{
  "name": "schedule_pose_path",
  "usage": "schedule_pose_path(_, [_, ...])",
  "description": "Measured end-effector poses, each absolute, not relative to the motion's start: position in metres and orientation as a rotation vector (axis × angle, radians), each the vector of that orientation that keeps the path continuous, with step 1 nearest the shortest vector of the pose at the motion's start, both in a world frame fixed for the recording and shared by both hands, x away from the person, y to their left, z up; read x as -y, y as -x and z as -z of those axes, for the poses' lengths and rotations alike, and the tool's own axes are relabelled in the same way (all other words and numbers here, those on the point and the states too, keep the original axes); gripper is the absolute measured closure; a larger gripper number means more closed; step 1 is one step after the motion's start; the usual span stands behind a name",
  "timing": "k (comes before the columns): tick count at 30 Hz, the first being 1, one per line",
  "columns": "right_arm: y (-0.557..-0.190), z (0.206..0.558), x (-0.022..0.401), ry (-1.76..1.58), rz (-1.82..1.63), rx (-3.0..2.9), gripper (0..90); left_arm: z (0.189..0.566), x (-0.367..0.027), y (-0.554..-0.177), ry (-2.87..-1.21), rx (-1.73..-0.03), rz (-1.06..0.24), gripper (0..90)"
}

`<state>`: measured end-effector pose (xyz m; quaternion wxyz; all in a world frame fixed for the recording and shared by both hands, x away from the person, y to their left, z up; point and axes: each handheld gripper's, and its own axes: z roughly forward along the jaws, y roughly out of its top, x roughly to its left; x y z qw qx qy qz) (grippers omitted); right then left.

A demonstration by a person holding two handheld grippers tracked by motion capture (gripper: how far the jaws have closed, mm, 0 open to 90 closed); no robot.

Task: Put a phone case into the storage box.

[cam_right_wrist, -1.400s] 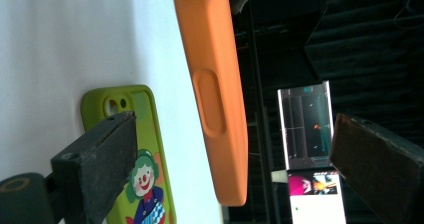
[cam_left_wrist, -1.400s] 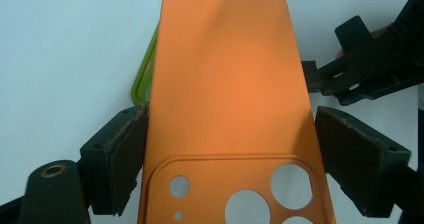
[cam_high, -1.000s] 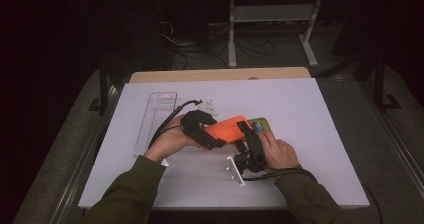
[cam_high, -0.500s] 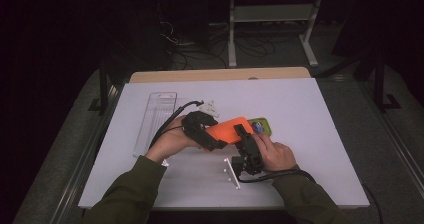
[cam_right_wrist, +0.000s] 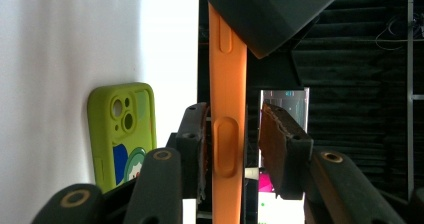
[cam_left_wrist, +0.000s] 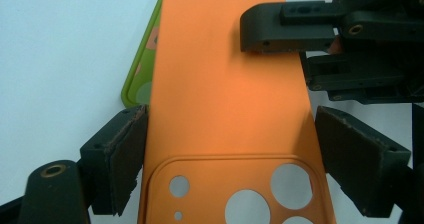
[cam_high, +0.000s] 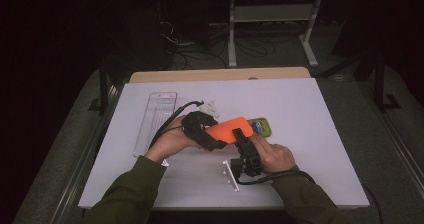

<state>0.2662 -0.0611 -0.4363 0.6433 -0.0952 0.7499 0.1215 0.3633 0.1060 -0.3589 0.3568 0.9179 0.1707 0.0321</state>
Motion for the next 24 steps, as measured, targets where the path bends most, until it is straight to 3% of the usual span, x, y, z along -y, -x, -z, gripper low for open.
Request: schedule_pose_path(24, [-0.2634, 0.4367, 0.0607, 0.238, -0.268, -1.725, 78.7, 0.3610, -0.1067, -0.3654, -2.358, -0.459, -0.039, 15.9])
